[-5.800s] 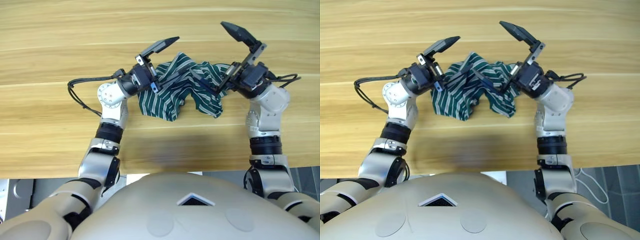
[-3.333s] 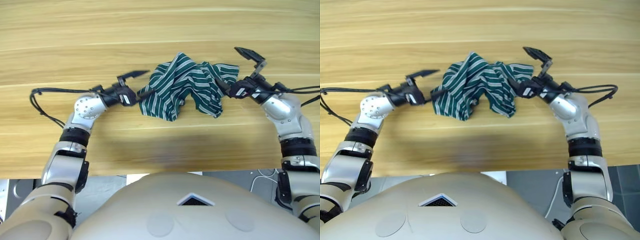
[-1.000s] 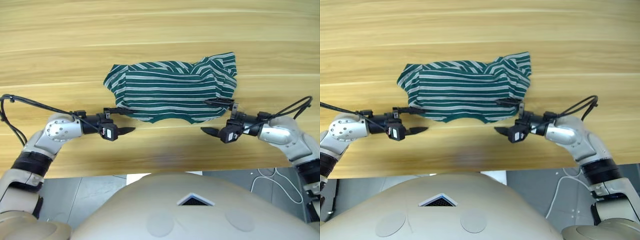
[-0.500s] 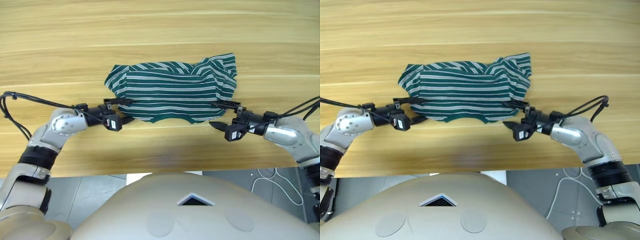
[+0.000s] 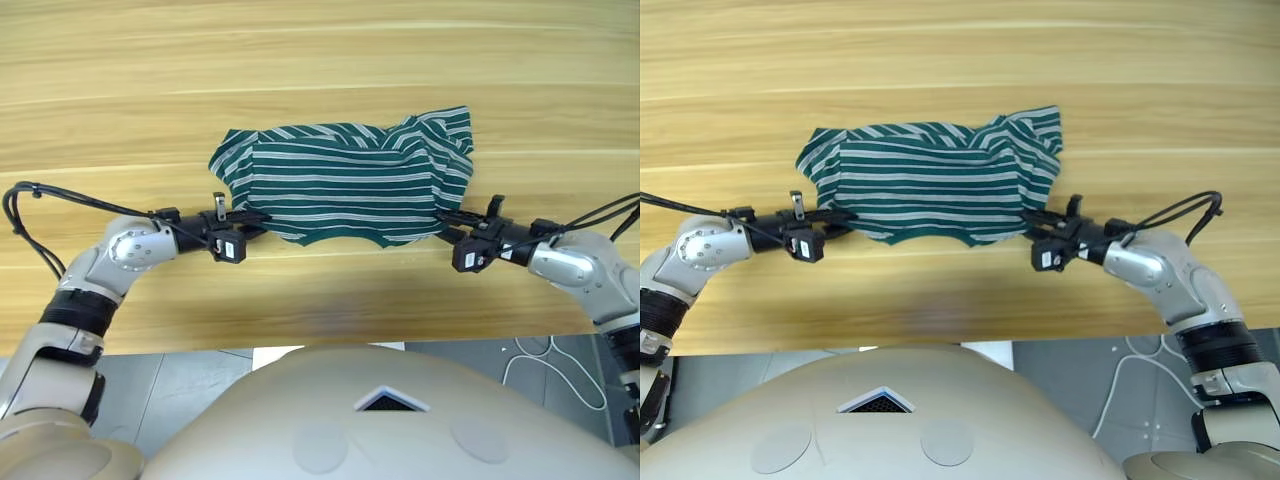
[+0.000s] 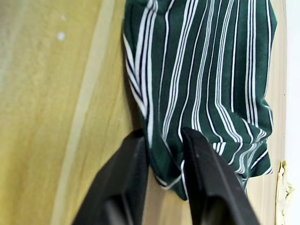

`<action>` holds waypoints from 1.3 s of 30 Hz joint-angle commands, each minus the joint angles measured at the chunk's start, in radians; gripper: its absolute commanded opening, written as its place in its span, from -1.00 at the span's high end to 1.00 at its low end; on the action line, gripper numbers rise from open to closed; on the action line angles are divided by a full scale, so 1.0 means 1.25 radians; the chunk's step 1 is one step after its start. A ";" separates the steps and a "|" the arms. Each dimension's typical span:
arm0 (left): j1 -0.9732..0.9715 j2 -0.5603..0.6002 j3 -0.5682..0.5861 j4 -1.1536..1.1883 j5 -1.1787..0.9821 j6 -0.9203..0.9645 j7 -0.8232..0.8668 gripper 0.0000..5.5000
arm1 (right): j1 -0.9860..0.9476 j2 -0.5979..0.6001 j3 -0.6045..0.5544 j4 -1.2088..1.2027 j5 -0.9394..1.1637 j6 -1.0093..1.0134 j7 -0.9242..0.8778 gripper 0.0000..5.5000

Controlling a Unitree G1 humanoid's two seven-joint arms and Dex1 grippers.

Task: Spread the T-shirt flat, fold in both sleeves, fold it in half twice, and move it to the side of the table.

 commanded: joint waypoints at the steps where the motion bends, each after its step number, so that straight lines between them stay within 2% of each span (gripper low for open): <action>1: 0.020 0.005 -0.016 0.023 0.040 0.029 -0.019 0.96 | 0.008 0.004 0.015 0.018 -0.027 0.022 0.011 0.85; 4: 0.021 0.006 -0.015 0.023 0.038 0.027 -0.018 1.00 | 0.006 0.009 0.021 0.017 -0.025 0.016 0.012 1.00; 14: 0.041 0.025 0.012 -0.030 -0.104 -0.021 -0.069 1.00 | 0.004 0.007 0.002 0.006 0.005 -0.010 -0.009 1.00; 16: 0.037 0.029 0.034 -0.041 -0.141 -0.038 -0.071 1.00 | -0.027 0.033 -0.050 -0.016 0.037 0.010 -0.058 1.00; 20: 0.013 0.059 0.113 -0.146 -0.328 -0.054 -0.085 1.00 | -0.104 0.070 -0.182 -0.072 0.199 0.022 -0.109 1.00; 22: 0.040 0.106 0.148 -0.263 -0.480 -0.068 -0.115 1.00 | -0.080 0.049 -0.260 -0.207 0.377 0.041 -0.083 1.00; 23: 0.093 0.159 0.159 -0.379 -0.585 -0.094 -0.133 1.00 | -0.036 0.022 -0.298 -0.299 0.475 0.012 -0.057 1.00; 25: 0.224 0.272 0.171 -0.568 -0.744 -0.191 -0.178 1.00 | 0.121 -0.057 -0.339 -0.426 0.616 -0.166 0.036 1.00; 27: 0.336 0.367 0.188 -0.671 -0.840 -0.315 -0.209 1.00 | 0.324 -0.179 -0.355 -0.449 0.677 -0.480 0.082 1.00; 29: 0.444 0.508 0.165 -0.714 -0.832 -0.531 -0.146 1.00 | 0.474 -0.288 -0.371 -0.426 0.744 -0.734 0.041 1.00; 30: 0.484 0.548 0.154 -0.715 -0.807 -0.587 -0.138 1.00 | 0.508 -0.325 -0.356 -0.410 0.762 -0.782 0.038 1.00; 31: 0.501 0.548 0.158 -0.699 -0.795 -0.576 -0.153 1.00 | 0.508 -0.341 -0.336 -0.383 0.761 -0.779 0.043 1.00; 32: 0.489 0.513 0.173 -0.669 -0.783 -0.519 -0.177 1.00 | 0.483 -0.333 -0.315 -0.355 0.743 -0.733 0.064 1.00; 35: 0.275 0.340 0.130 -0.451 -0.533 -0.160 -0.186 1.00 | 0.220 -0.204 -0.157 -0.201 0.451 -0.319 0.155 1.00; 37: 0.058 0.248 0.068 -0.227 -0.264 0.018 -0.206 1.00 | -0.015 -0.163 -0.074 -0.033 0.221 -0.147 0.236 1.00; 39: -0.204 0.190 -0.001 0.020 -0.108 0.117 -0.296 1.00 | -0.305 -0.148 0.001 0.168 0.088 -0.076 0.348 1.00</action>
